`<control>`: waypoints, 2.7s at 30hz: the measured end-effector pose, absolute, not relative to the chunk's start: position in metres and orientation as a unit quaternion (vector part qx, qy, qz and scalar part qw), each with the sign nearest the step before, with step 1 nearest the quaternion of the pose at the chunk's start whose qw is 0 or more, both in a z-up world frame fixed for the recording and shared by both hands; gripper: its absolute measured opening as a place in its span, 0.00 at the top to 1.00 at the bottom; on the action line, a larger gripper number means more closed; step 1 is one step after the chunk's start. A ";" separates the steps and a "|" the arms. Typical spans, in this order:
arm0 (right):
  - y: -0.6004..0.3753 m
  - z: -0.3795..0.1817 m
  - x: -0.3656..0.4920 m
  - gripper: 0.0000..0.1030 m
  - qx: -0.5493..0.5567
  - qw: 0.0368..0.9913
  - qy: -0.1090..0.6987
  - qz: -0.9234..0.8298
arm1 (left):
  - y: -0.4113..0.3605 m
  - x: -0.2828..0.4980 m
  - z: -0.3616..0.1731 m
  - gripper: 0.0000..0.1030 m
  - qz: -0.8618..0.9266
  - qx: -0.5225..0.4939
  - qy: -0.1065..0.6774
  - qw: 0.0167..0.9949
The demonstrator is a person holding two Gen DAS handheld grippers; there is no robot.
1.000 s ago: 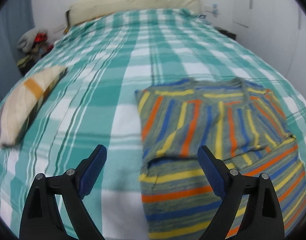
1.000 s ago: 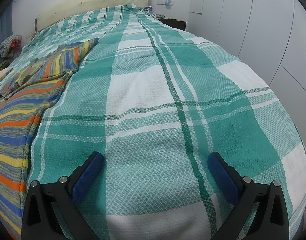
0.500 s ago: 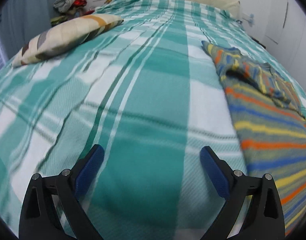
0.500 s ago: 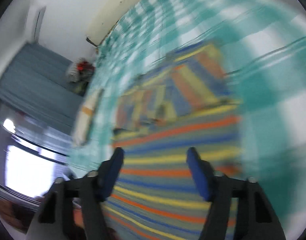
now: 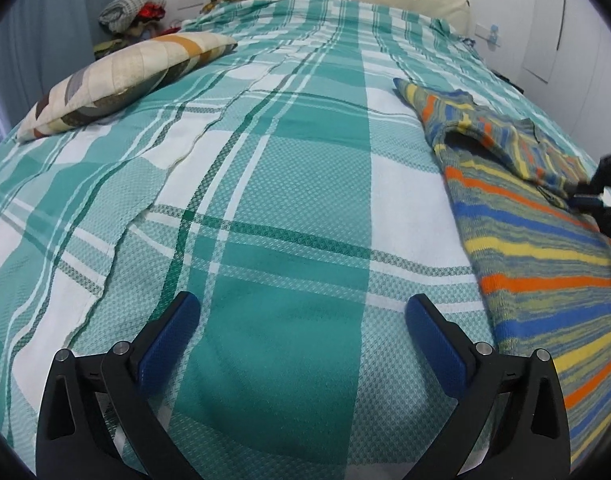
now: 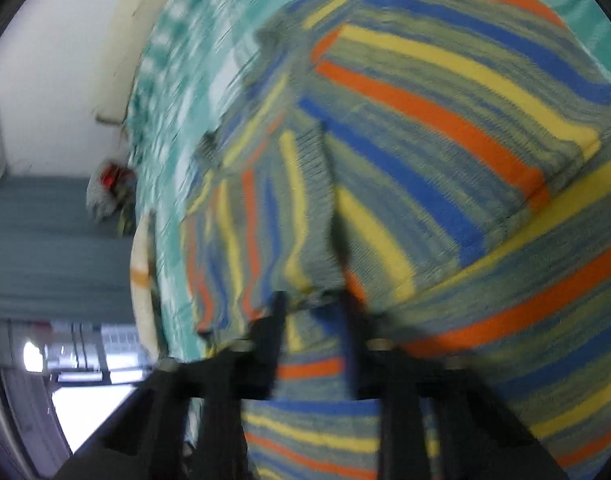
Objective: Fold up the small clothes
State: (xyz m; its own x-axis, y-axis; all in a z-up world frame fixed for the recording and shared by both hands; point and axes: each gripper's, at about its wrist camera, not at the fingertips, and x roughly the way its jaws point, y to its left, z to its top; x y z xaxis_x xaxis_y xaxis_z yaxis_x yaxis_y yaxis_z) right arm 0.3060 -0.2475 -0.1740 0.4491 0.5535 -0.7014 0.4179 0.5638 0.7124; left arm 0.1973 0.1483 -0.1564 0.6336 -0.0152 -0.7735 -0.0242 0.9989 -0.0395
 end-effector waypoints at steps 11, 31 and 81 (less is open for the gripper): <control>-0.250 -0.139 0.287 0.78 0.263 0.808 0.525 0.049 | 0.144 0.200 -0.156 0.00 0.002 -0.016 0.431 0.902; -0.290 -0.147 0.055 0.34 -0.008 0.871 0.489 0.055 | 0.044 0.111 -0.144 0.00 -0.125 0.163 0.476 0.855; -0.364 -0.161 0.047 0.00 0.046 0.876 0.458 -0.144 | 0.153 0.146 -0.152 0.00 0.051 -0.030 0.464 0.884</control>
